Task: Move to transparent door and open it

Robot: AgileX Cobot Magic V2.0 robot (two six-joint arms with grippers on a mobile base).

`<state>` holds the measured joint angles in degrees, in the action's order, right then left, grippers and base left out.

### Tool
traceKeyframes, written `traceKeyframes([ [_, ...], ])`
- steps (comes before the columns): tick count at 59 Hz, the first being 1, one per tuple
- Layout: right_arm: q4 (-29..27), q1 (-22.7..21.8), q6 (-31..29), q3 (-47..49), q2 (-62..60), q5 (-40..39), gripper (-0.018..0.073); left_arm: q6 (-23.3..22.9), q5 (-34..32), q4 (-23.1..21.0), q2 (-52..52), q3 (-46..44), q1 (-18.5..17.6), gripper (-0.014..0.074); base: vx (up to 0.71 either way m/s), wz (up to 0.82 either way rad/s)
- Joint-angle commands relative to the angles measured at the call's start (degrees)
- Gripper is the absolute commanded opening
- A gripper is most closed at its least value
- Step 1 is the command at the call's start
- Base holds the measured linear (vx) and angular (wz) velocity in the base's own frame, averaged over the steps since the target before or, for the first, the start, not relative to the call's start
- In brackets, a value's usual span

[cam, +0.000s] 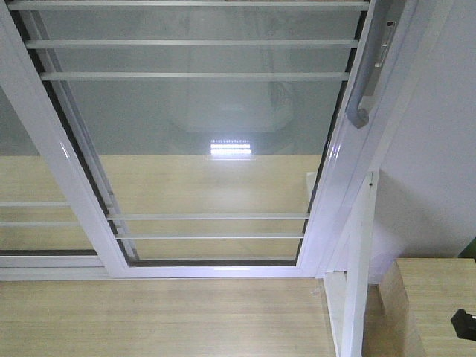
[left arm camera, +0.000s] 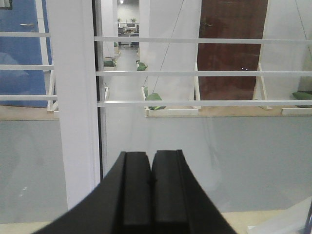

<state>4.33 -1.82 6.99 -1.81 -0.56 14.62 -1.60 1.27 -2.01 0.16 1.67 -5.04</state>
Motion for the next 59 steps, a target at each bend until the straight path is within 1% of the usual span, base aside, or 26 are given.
traceKeyframes([
  [1,0.32,-0.32,-0.33,-0.68,0.91,-4.6,-0.0008,-0.48,-4.68,-0.13,1.21,1.3,-0.18,-0.0006,0.0,0.0],
  [29,0.32,-0.32,-0.33,-0.68,0.91,-4.67,-0.0008,-0.48,-4.83,-0.13,1.22,1.3,-0.18,-0.0006,0.0,0.0],
  [37,2.3,-0.32,-0.38,-0.62,0.91,-6.65,-0.0008,-0.48,-7.37,-0.13,1.22,1.22,-0.18,-0.0006,0.0,0.0],
  [42,3.43,-0.32,-0.38,-0.62,0.91,-9.48,-0.0008,-0.55,-10.18,-0.6,1.22,1.18,-0.18,-0.0006,0.0,0.0],
  [48,3.66,-0.32,-0.38,-0.62,0.91,-16.34,-0.0008,-3.57,-14.6,-2.07,1.22,-0.27,-0.18,-0.0006,0.0,0.0],
  [55,3.47,-0.32,-0.06,-0.12,0.91,-28.26,-0.0007,-3.95,-14.19,-2.07,1.22,-4.95,-0.18,-0.0006,0.0,0.0],
  [59,3.47,-0.32,0.17,1.77,0.91,-30.92,-0.0008,-3.95,-13.5,-2.07,1.22,-8.99,-0.18,-0.0006,0.0,0.0],
])
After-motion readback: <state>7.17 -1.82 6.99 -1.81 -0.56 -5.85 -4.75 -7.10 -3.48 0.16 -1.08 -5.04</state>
